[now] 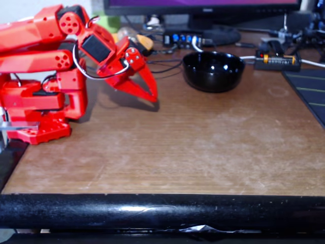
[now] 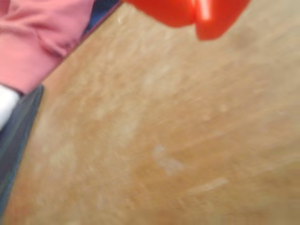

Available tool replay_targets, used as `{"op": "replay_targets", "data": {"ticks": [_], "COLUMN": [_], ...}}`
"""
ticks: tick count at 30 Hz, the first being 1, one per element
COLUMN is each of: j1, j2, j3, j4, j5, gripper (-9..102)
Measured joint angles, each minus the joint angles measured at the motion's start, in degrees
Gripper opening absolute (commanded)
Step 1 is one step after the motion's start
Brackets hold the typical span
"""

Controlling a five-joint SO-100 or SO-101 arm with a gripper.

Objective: Ramasse la gomme et mets-la dans le bol.

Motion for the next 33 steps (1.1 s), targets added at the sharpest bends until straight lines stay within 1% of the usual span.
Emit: {"op": "replay_targets", "data": {"ticks": [8,13,28,33], "j1": [-1.67,-2.20,-5.89,-5.89], "j2": [0.18,0.09,0.88,0.88], "j3": [1.49,5.62,6.06,6.06], "j4": [2.55,3.52,11.60,12.57], "j5": [1.93,1.93,0.70,0.70], "gripper": [-6,-6,-6,-6]}}
